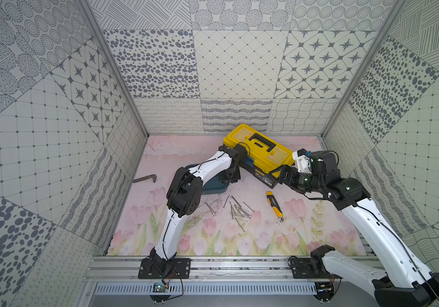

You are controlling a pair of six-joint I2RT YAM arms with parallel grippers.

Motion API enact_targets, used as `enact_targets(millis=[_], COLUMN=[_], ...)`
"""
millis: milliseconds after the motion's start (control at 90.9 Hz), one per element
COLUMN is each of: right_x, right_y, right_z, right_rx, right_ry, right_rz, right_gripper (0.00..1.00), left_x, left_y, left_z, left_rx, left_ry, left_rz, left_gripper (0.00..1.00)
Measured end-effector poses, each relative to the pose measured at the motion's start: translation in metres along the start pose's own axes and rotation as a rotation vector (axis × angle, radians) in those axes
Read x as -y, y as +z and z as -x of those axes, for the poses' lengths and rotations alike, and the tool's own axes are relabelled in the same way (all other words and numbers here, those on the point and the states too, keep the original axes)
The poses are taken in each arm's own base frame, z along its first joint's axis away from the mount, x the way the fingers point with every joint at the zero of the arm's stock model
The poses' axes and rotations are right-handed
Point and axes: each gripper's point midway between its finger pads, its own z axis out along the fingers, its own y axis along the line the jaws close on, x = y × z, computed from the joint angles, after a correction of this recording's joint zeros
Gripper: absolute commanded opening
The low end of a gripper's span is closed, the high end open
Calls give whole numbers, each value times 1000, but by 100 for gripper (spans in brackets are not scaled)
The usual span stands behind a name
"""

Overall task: Put the nails on the desktop into the storage box
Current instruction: Adjust the storage box at the center of the board, then pick up the nail from the center of the board.

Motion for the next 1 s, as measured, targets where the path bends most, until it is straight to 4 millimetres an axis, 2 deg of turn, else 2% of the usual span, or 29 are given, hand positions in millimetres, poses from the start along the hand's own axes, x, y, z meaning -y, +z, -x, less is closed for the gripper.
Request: enact_targets(millis=[242, 561, 737, 869, 1002], right_x=[0, 0, 0, -2, -10], right_y=[-2, -10, -12, -11, -11], right_z=[1, -2, -4, -6, -7], right_rx=[10, 28, 34, 29, 27], right_ry=[7, 29, 39, 30, -3], right_rz=[-2, 9, 10, 10, 3], right_gripper=[97, 97, 97, 97, 97], left_x=[16, 36, 50, 54, 56], left_y=[-14, -14, -21, -39, -78], left_z=[2, -1, -4, -3, 3], left_rx=[19, 1, 3, 31, 104], left_ry=[-3, 3, 24, 50, 78], left_rz=[-86, -193, -247, -279, -341], left_gripper=[35, 36, 38, 46, 52])
